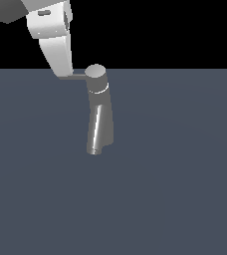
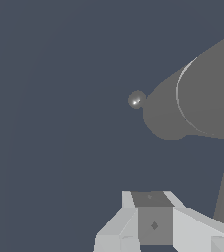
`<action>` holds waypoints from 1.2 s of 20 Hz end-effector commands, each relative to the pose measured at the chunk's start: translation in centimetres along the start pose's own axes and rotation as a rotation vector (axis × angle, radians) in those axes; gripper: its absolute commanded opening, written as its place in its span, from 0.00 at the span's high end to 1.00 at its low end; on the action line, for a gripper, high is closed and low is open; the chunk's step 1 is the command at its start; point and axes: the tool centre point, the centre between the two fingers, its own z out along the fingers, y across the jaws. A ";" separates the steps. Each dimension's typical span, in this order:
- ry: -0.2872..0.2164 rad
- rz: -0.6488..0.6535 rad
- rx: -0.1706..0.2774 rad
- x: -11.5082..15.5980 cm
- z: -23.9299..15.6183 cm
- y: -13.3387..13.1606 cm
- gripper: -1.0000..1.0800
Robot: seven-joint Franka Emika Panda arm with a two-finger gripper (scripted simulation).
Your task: Turn on the faucet by rotating a designated handle.
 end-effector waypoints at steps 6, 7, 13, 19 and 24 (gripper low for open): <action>0.000 0.226 0.001 -0.2 0.1 0.6 1.00; 0.000 0.226 0.001 -0.3 0.1 1.0 1.00; 0.000 0.226 0.001 -0.9 0.1 2.9 1.00; 0.001 0.226 0.001 -1.5 0.1 4.9 1.00; 0.001 0.226 0.001 -2.1 0.1 6.5 1.00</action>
